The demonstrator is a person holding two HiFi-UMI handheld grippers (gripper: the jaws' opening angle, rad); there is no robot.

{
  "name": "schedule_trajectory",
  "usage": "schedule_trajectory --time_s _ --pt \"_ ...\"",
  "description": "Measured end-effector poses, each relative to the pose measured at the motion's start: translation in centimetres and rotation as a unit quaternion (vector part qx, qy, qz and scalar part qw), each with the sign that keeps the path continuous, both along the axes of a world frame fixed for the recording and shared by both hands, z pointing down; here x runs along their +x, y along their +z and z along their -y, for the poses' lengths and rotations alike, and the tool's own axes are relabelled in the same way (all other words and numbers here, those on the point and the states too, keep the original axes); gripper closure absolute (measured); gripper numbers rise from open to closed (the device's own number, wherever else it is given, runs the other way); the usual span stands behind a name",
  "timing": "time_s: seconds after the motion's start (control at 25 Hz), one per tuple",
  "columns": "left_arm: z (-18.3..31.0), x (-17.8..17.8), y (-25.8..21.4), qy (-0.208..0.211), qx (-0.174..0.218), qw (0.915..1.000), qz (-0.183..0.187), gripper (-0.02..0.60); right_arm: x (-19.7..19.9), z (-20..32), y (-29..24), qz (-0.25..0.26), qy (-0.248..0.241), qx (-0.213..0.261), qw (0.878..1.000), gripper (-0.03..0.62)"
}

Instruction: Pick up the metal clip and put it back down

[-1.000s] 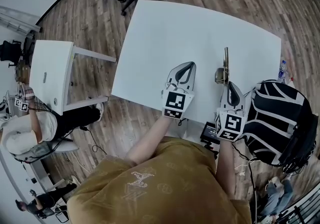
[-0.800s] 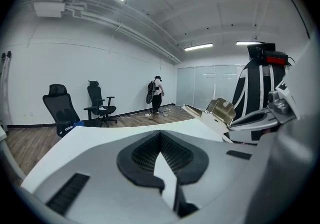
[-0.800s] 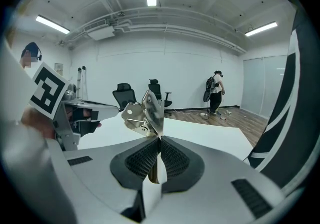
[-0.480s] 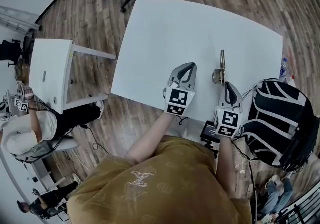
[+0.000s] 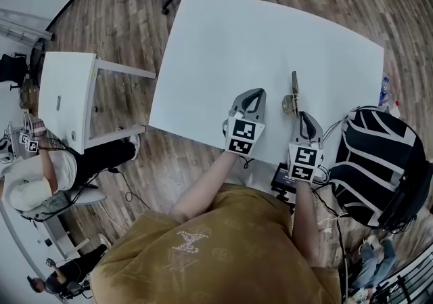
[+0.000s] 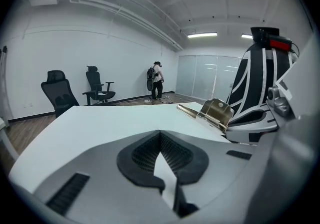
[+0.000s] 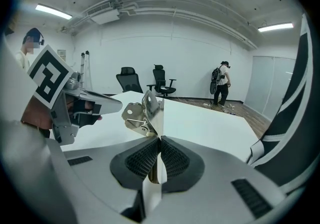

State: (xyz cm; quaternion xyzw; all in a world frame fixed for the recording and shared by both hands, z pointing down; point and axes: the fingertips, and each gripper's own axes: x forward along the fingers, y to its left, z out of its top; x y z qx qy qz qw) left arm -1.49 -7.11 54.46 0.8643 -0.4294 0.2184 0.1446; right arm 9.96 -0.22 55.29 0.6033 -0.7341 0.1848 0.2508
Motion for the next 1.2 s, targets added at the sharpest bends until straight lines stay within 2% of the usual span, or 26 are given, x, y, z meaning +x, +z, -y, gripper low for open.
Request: schedule_trajectory --time_s 0.44,0.96,1.2 --pt "-0.8 -0.2 2.5 0.003 -0.023 0.9996 0.016 0.575 -0.2 -0.7 2.7 -0.009 -0.006 -0.038 0.999 0.568" --pt "-2.2 0.3 5.3 0.01 -0.056 0.998 0.028 0.575 -0.3 -0.9 4.6 -0.047 -0.021 -0.076 0.996 0.568" --pt "-2.3 0.5 5.6 0.014 -0.06 0.9977 0.029 0.575 -0.1 -1.3 5.4 -0.06 -0.021 -0.093 0.994 0.568"
